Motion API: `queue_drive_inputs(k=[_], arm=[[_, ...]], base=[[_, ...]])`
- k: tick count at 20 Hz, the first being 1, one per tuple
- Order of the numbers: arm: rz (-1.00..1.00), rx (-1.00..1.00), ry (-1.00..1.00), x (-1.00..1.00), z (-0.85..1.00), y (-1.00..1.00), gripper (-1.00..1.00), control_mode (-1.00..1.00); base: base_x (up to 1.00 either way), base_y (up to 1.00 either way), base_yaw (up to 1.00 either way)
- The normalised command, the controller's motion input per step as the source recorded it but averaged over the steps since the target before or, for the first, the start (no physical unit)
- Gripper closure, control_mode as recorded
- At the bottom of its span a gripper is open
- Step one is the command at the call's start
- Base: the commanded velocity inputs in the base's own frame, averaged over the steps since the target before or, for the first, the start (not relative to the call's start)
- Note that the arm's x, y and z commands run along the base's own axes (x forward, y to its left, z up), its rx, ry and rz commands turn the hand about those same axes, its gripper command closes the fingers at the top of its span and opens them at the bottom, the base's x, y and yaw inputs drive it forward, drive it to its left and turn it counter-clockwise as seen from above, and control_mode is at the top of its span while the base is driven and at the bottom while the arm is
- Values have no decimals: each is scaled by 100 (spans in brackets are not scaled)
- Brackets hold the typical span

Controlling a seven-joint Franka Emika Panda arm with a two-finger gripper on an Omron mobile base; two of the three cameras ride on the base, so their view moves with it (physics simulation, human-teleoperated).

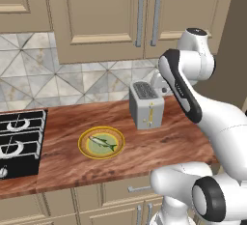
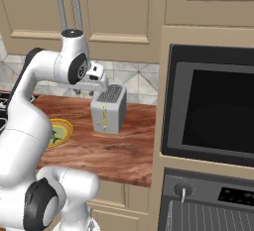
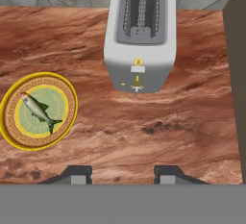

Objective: Place the fish on the rack of the oven, and slide the rack back inside. Close the oven door.

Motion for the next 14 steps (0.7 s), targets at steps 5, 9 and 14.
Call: queue_drive_inputs(k=[5,9,14], arm=[[0,0,0,-16,-6,9,-100,-100],[1,0,1,-43,-23,43,-100,-100],[1,-2,0,-30,-18,51,-100,-100]], base=[[0,0,0],[0,0,0],[0,0,0]])
